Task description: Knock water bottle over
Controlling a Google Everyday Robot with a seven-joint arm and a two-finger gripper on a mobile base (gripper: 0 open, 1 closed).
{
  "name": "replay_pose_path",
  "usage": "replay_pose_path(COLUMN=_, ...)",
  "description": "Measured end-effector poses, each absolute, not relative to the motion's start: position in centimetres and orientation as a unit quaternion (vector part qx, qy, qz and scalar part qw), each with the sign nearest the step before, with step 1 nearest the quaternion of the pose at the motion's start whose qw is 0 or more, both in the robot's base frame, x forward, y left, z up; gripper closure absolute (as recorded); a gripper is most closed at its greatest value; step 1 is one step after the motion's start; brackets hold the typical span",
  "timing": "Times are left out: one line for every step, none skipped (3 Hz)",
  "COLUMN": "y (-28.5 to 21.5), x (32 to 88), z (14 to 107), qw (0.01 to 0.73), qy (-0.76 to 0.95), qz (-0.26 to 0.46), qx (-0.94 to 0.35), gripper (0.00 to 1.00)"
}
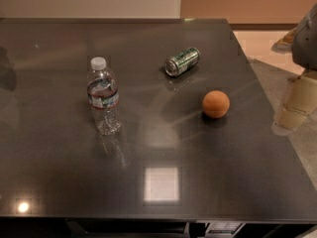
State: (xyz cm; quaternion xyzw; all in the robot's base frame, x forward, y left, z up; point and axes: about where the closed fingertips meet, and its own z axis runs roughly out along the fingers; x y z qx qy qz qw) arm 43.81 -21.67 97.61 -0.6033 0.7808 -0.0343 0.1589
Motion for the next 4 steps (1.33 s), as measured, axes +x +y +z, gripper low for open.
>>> replay_pose_path(y=-21.6, x=43.8, z=97.7, qw=0.160, qy=0.781, qz=-0.035, qx=-0.603, gripper=0.00)
replay_pose_path(y=-19.7, x=45.3, z=98.1, qw=0.183, qy=0.772, qz=-0.018, qx=-0.608, gripper=0.00)
replay_pose_path(y=-16.4, x=47.9, z=98.8, qw=0.219, qy=0.754, qz=0.007, qx=-0.619, gripper=0.00)
replay_pose_path(y=-12.5, x=50.4, z=99.4, qw=0.260, qy=0.732, qz=0.045, qx=-0.628, gripper=0.00)
